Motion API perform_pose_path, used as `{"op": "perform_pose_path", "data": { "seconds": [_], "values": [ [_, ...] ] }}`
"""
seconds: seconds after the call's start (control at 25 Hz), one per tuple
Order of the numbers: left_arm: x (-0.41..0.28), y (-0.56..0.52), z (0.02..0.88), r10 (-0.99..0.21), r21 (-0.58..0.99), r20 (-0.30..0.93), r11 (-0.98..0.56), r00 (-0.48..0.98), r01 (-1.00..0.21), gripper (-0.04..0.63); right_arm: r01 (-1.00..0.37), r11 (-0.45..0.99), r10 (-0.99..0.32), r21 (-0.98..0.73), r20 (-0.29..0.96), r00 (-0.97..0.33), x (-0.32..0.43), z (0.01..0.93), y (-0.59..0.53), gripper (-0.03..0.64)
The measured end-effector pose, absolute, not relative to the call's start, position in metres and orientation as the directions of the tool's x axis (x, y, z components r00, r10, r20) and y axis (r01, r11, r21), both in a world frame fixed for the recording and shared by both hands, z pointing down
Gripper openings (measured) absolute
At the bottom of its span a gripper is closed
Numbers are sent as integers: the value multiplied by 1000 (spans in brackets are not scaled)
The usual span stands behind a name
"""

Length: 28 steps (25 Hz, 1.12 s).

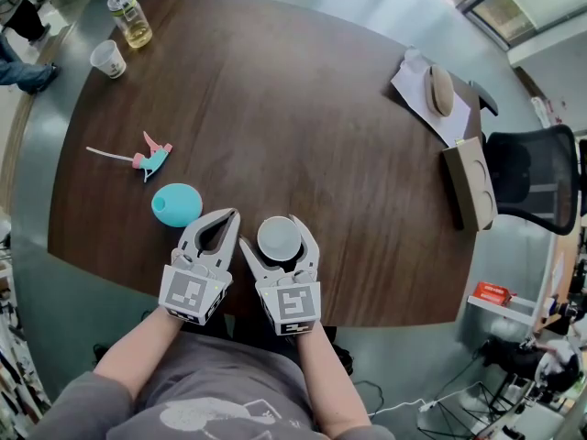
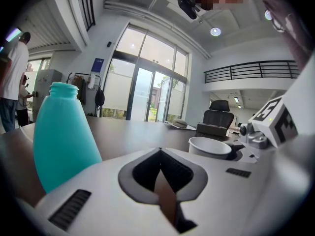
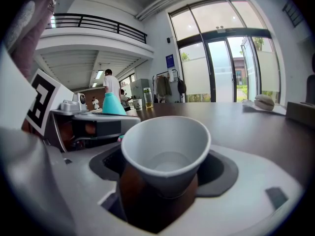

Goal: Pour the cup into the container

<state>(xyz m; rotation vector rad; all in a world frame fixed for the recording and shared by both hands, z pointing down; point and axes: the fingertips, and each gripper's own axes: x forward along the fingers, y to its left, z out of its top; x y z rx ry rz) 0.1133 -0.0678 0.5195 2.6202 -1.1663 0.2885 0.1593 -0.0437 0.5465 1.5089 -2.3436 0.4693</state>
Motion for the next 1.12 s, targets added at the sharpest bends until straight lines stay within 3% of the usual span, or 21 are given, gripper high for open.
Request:
{"op": "perform_pose_path", "data": {
  "seconds": [0.8,1.12],
  "values": [
    [105,-47,482,-732,147,241,-621,637,-770,8,-927,373,-815,-53,459,-354,181,524,3,385],
    [105,-47,448,-768,154,193,-592,611,-792,8,-935,353,-868,-23,365,-336,202,472,9,385]
  ]
}}
